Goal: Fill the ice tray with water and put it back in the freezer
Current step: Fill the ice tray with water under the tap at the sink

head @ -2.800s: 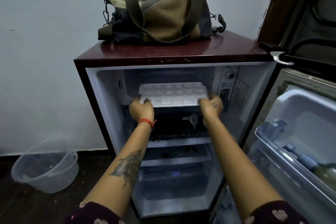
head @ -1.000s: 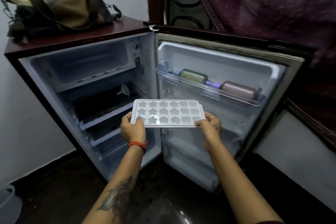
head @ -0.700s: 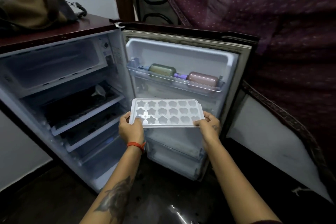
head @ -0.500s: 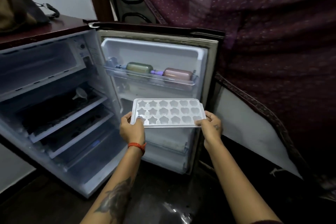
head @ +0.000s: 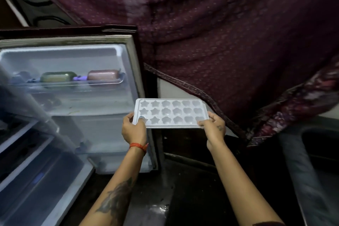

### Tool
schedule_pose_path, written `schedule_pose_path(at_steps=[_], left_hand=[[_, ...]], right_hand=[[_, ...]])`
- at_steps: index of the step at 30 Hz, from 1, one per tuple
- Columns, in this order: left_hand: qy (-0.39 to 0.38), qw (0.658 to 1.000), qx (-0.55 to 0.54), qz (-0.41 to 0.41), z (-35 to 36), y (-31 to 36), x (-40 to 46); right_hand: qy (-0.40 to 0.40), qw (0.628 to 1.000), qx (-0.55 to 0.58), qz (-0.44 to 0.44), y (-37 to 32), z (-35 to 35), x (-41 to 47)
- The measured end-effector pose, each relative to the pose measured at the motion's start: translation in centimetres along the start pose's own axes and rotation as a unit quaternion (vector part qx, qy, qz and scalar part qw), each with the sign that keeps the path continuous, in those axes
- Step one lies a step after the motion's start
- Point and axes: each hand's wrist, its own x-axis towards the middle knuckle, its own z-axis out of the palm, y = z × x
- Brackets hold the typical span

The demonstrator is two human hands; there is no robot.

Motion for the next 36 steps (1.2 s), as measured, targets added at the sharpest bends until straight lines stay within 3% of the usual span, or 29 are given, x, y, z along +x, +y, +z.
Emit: schedule_pose_path(at_steps=[11, 17, 27, 36], left_hand=[[-0.165, 0.986, 0.022, 0.011, 10.6, 1.2, -4.7], [-0.282, 0.959, 0.015, 0.013, 16.0, 1.2, -6.9], [-0.451, 0.892, -0.002, 0.026, 22.2, 2.0, -12.9], [-0.541, 0.840, 0.014, 0.031, 25.6, 2.1, -20.8]], right_hand=[[0.189, 0.980, 0.055, 0.009, -0.7, -9.6, 2.2], [0.283, 0.956, 0.072, 0.008, -0.7, -13.6, 2.5], [0.447, 0.886, 0.123, 0.012, -0.3, -19.6, 0.5], [0.559, 0.819, 0.131, 0.015, 0.2, -25.8, -3.0]])
